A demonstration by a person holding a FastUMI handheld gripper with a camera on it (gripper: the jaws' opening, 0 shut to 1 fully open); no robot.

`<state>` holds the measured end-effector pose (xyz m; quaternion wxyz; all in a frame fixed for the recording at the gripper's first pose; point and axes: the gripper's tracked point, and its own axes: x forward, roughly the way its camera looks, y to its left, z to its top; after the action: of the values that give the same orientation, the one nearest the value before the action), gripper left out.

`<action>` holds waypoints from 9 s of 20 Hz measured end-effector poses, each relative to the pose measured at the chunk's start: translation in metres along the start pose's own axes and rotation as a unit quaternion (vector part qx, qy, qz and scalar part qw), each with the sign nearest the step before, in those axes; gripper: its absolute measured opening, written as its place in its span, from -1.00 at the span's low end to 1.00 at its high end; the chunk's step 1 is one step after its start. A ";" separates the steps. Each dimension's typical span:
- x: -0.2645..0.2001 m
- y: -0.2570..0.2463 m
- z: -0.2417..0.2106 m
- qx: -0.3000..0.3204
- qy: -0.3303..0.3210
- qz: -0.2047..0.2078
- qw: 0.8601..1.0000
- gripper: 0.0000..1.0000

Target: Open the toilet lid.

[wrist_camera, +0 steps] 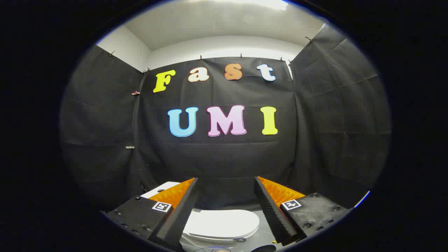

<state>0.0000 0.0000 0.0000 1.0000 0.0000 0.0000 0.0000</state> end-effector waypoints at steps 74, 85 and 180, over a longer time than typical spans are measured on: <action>0.088 -0.115 -0.594 0.543 0.388 -0.126 0.734 0.28; 0.095 -0.109 -0.611 0.572 0.387 -0.111 0.714 -0.63; 0.133 0.281 -0.351 -0.001 0.306 0.173 0.936 -0.58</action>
<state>0.1334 0.2806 -0.3507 0.9361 -0.0005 0.3059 0.1735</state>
